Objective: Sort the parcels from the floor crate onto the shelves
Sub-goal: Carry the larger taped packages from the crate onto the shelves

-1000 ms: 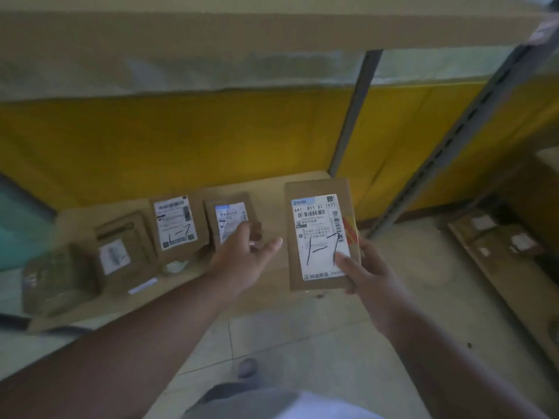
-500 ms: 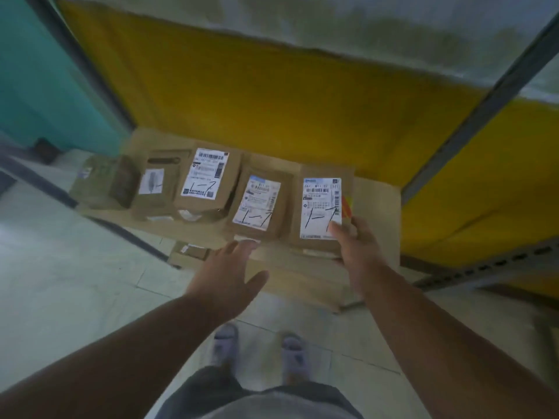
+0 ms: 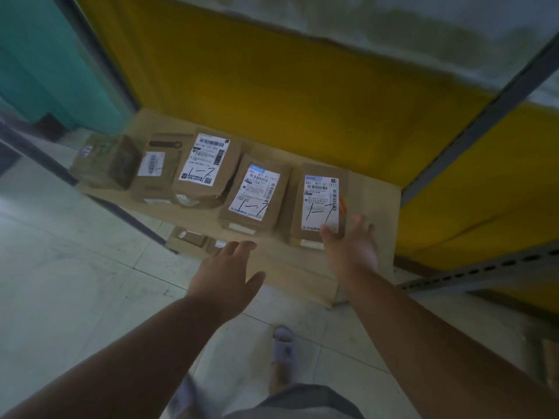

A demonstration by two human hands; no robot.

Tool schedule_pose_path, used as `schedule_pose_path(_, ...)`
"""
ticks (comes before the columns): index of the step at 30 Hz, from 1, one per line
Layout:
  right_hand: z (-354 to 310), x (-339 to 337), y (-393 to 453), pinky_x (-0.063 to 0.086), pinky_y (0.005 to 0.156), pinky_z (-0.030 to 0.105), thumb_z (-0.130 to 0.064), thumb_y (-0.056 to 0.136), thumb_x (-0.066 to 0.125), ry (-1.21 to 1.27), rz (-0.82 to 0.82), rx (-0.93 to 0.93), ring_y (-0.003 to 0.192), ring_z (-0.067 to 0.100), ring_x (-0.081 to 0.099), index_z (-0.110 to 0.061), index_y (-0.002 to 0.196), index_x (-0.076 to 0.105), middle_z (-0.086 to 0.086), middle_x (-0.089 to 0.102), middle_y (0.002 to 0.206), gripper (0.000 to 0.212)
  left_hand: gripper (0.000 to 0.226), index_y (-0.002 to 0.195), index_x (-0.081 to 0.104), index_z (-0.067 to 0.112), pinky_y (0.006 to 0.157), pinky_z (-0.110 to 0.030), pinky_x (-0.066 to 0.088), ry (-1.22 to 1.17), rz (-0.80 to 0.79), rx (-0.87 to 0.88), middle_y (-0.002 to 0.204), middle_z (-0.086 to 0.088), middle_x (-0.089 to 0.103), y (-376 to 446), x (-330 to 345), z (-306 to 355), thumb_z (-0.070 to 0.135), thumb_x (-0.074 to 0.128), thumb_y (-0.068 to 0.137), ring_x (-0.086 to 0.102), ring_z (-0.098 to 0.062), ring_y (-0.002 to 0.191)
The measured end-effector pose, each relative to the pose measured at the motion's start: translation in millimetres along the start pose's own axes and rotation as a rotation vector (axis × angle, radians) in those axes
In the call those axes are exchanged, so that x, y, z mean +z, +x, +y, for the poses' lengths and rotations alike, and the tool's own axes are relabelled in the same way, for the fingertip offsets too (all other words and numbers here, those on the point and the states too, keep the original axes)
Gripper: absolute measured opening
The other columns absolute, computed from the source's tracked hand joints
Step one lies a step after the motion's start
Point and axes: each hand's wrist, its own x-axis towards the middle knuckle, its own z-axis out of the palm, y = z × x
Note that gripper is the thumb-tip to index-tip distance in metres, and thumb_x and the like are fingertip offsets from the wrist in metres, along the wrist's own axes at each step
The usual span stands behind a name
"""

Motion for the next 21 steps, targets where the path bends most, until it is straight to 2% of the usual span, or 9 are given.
schedule_pose_path(4,-24,-5,-60,0.046,0.099,0.04,-0.044,0.084,0.07,-0.08,0.01,-0.36,0.123,0.024,0.047,-0.022,0.133,0.046,0.004,0.049,0.137,0.059,0.059,0.144,0.039,0.027,0.105,-0.04,0.044,-0.002,0.034,-0.024,0.142,0.003,0.052,-28,-14,-30,0.049,0.055,0.092,0.051,-0.021,0.128)
schedule_pose_path(7,-67,10,-112,0.044,0.098,0.039,-0.042,0.084,0.07,-0.108,-0.026,-0.565,0.121,0.023,0.05,-0.02,0.132,0.05,0.003,0.052,0.132,0.057,0.058,0.144,0.038,0.027,0.106,-0.038,0.043,0.023,0.074,-0.065,0.143,0.003,0.051,-63,-33,-72,0.051,0.053,0.093,0.05,-0.021,0.129)
schedule_pose_path(10,-125,44,-169,0.047,0.1,0.045,-0.043,0.085,0.065,-0.114,-0.08,-0.771,0.124,0.023,0.05,-0.02,0.131,0.051,0.002,0.051,0.133,0.053,0.06,0.147,0.039,0.027,0.107,-0.037,0.04,0.053,0.125,-0.122,0.145,0.003,0.048,-106,-59,-135,0.052,0.051,0.094,0.048,-0.021,0.131)
schedule_pose_path(12,-168,75,-205,0.05,0.096,0.048,-0.044,0.084,0.063,-0.133,-0.101,-0.901,0.121,0.027,0.052,-0.018,0.128,0.051,0.005,0.053,0.131,0.053,0.06,0.147,0.038,0.029,0.107,-0.037,0.041,0.074,0.157,-0.175,0.145,0.003,0.048,-139,-78,-187,0.054,0.05,0.094,0.048,-0.022,0.131)
schedule_pose_path(17,-275,153,-298,0.05,0.093,0.05,-0.045,0.084,0.061,-0.134,-0.223,-1.112,0.117,0.027,0.054,-0.017,0.129,0.051,0.007,0.055,0.13,0.054,0.063,0.148,0.039,0.028,0.107,-0.04,0.042,0.088,0.223,-0.335,0.146,0.001,0.048,-210,-122,-321,0.056,0.05,0.093,0.05,-0.024,0.13)
schedule_pose_path(21,-348,198,-354,0.047,0.097,0.047,-0.045,0.084,0.061,-0.166,-0.303,-1.225,0.116,0.028,0.054,-0.016,0.129,0.052,0.008,0.055,0.129,0.055,0.065,0.149,0.038,0.026,0.106,-0.039,0.043,0.061,0.217,-0.484,0.146,0.0,0.048,-255,-149,-400,0.057,0.049,0.093,0.05,-0.025,0.129)
